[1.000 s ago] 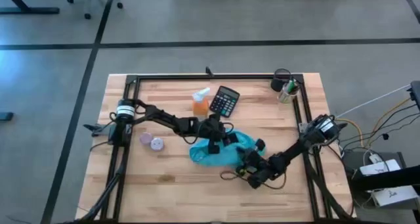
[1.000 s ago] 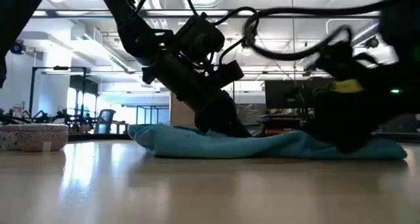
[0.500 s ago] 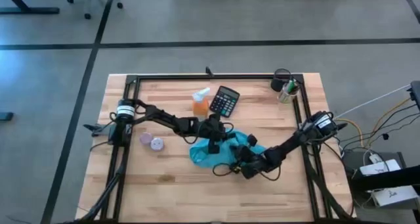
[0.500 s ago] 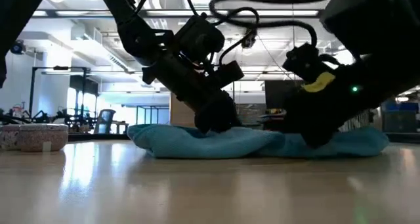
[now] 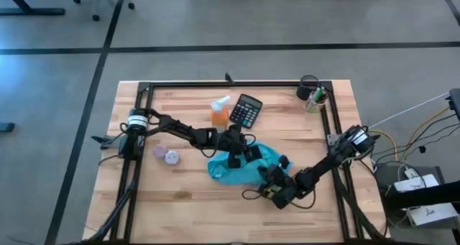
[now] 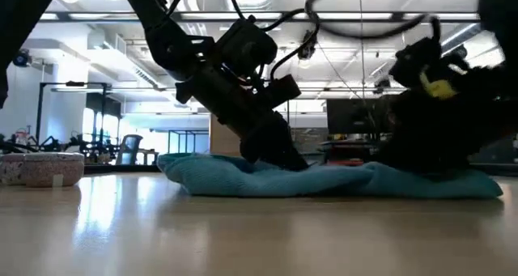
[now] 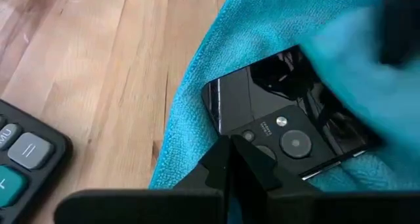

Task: Apply microfiber cloth
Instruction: Wipe the front and back of the black cellphone with the blue microfiber cloth

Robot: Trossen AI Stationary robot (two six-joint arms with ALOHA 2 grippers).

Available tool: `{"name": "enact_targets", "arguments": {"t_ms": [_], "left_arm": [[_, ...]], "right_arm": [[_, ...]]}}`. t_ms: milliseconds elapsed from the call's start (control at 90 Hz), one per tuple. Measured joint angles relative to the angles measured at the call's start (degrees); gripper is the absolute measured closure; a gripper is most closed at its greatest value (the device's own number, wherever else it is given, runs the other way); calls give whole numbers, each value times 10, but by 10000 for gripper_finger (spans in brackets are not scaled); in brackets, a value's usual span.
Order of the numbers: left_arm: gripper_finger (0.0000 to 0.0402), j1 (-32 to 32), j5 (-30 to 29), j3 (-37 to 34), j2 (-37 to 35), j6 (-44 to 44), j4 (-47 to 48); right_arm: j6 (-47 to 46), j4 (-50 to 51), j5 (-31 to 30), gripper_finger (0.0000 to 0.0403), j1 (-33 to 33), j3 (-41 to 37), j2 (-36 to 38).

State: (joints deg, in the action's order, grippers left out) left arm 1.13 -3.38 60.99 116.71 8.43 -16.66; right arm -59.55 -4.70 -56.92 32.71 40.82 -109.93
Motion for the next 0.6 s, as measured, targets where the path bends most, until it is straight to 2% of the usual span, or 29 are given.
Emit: {"name": "enact_targets", "arguments": {"t_ms": [356, 600], "left_arm": [[401, 0, -1, 0, 0, -4, -1], [401, 0, -3, 0, 0, -4, -1]], "right_arm": [[22, -21, -17, 403, -99, 0, -22], [128, -150, -16, 403, -117, -3, -46]]}}
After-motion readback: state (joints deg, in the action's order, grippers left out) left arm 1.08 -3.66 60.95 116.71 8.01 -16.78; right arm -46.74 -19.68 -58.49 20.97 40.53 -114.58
